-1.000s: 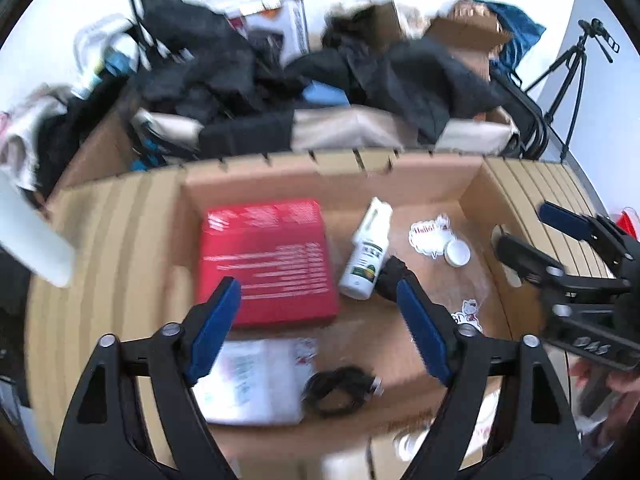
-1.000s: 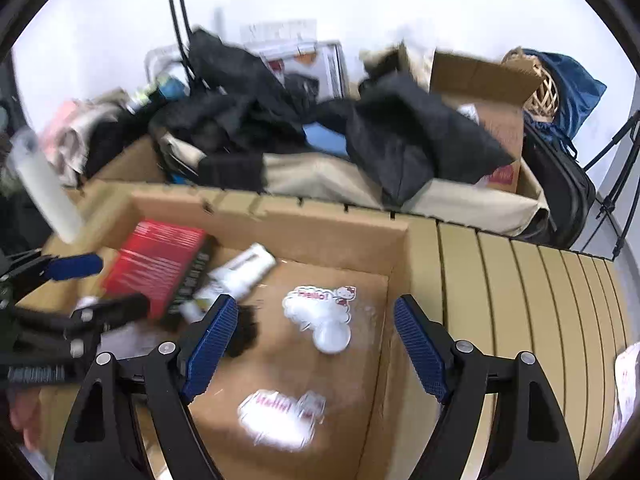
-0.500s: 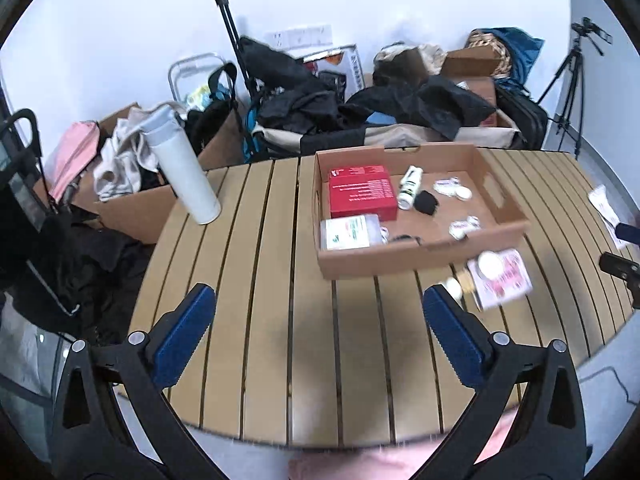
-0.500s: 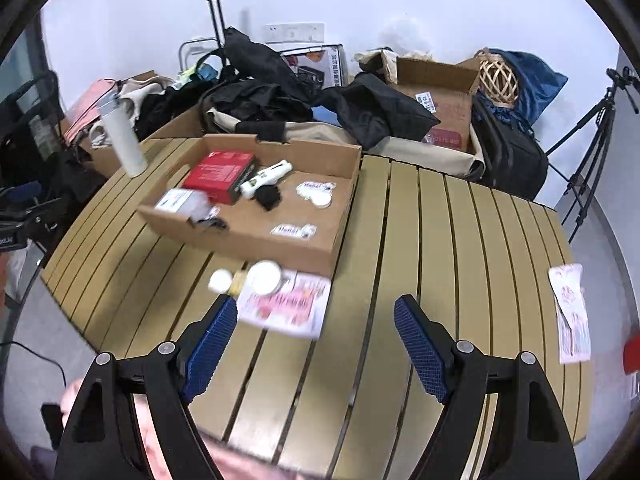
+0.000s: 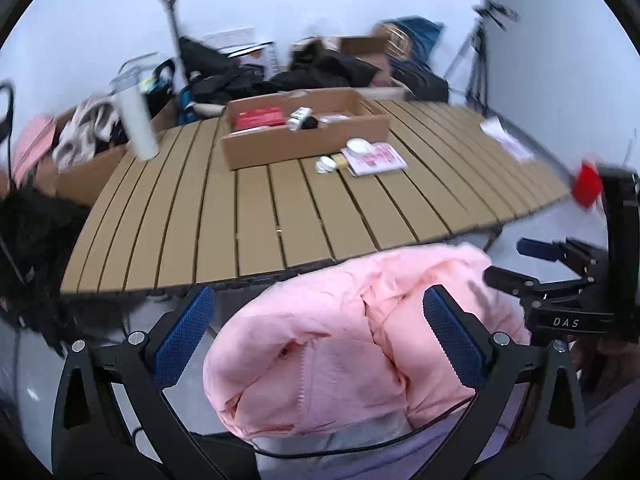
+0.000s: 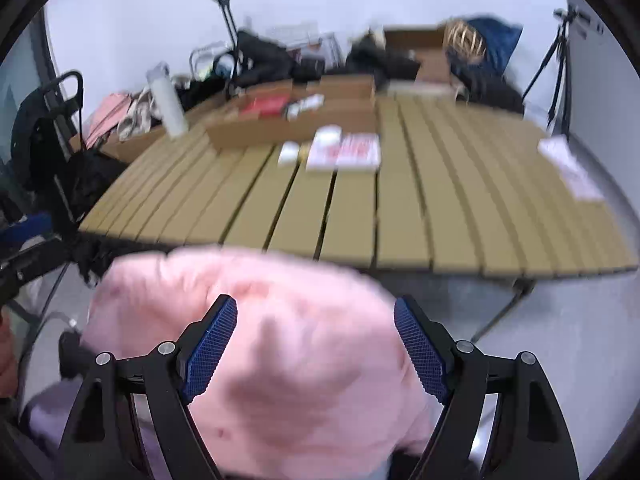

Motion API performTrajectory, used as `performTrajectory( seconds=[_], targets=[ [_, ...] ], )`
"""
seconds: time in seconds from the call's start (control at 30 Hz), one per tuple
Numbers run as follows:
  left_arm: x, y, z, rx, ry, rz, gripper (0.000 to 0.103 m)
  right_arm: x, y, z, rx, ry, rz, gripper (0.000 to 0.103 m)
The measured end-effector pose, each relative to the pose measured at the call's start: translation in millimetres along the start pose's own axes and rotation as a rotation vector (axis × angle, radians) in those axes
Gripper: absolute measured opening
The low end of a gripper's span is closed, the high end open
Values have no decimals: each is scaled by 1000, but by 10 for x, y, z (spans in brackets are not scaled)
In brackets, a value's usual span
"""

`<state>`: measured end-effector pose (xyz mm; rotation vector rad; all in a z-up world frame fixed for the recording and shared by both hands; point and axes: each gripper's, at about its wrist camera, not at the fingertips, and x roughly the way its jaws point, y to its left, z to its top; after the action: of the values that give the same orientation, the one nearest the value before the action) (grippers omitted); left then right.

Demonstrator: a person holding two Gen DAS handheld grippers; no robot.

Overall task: Organize objects
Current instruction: 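Withdraw both tools from the tray, then grasp the small white bottle with the left tool while the right tool grasps the white cap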

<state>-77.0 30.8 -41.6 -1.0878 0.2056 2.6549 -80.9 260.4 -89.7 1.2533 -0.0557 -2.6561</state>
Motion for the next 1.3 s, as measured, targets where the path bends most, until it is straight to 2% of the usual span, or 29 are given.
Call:
performTrajectory(
  seconds=[0.07, 0.2, 0.3, 0.43, 0.5, 0.57, 0.67, 0.83, 0.93, 1.07, 1.13, 1.23, 1.3],
  targets=[
    [46, -69, 46, 11, -24, 23, 103, 23, 6, 17, -10, 2, 7, 84],
    [212, -28, 76, -40, 5, 7, 103, -48, -85, 131, 7, -61, 26, 84],
    [416, -13, 151, -19, 17, -4, 103, 9, -110, 115, -1, -65, 23, 84],
    [943, 27, 442, 10, 30, -37, 99, 231, -224, 195, 39, -11, 79, 84],
    [1267, 71, 617, 15, 46, -85, 86, 345, -275, 303, 33, -1, 73, 82],
    [1617, 114, 805, 24, 80, -132, 80, 464, -348, 459, 27, 1, 84, 76],
    [2031, 173, 1051, 35, 91, -151, 69, 679, -445, 730, 23, 1, 87, 71],
    [2515, 218, 1344, 31, 129, -191, 68, 1096, -533, 1188, 1, 2, 76, 69],
    [2690, 163, 1377, 56, 120, -220, 63, 1365, -575, 1433, -2, 20, 64, 69],
    [2936, 84, 1331, 117, 186, -205, 30, 1601, -570, 1674, -18, 15, 84, 69],
    [2971, 107, 1319, 99, 180, -213, 25, 1732, -535, 1752, -36, 23, 92, 69],
    [2903, 147, 1319, 76, 160, -231, 23, 1948, -472, 1864, -61, 40, 85, 69],
    [2753, 211, 1322, 33, 125, -248, 23, 2086, -418, 1924, -80, 47, 70, 63]
  ],
)
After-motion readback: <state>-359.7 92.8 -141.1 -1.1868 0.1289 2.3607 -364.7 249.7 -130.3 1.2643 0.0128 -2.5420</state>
